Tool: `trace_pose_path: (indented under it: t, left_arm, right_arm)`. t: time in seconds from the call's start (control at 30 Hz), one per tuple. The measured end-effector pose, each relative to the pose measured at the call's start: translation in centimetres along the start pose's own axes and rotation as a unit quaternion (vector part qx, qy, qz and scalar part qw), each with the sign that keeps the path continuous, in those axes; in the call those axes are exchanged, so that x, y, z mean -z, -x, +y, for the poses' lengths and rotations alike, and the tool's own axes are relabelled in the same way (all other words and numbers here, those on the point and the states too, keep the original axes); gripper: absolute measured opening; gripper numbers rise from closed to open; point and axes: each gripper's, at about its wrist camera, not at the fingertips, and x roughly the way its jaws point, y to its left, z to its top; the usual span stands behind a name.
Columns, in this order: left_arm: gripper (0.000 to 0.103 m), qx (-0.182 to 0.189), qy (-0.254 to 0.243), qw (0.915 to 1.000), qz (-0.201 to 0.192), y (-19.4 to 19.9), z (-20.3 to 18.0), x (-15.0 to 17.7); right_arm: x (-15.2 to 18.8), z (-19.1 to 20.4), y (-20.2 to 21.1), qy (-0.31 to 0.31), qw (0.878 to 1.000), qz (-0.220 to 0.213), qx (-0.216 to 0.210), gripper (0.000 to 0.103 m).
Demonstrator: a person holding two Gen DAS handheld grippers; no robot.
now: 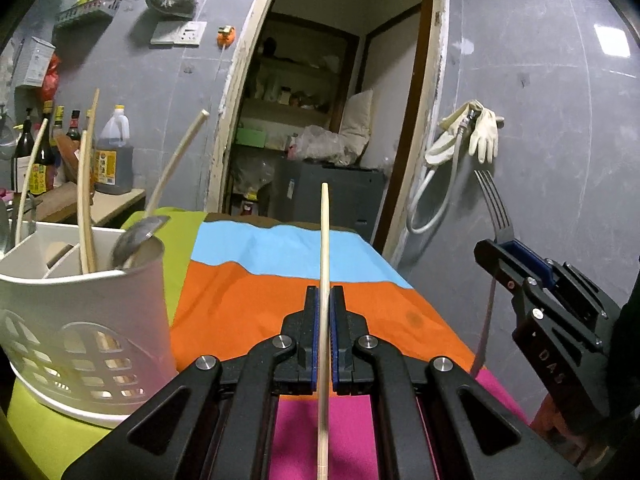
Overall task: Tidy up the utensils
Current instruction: 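Carry fork and chopstick over the white caddy with both tools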
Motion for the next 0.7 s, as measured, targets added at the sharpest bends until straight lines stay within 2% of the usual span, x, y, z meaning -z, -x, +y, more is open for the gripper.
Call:
trace_pose_path:
  t: [0.3,0.43,0.7]
  left_arm:
    - [0.003,-0.016,0.018,0.9973,-0.069,2.8,1.2,-2.1]
    - [0.003,-0.024,0.009,0.9942,-0.104,4.9,1.6,-3.7]
    - [0.003,-0.064,-0.015,0.9876,-0.142,8.5,3.3,-6.3]
  right_arm:
    - [-3.0,0.7,1.2,-0.018,0.998,-0.05,-0.016,0.021]
    - [-4.5,0.9,1.7,-0.032,0.996,-0.075,-0.029,0.021]
    - [-8.1,2.7,1.5,-0.055,0.99,-0.113,-0.067,0.021]
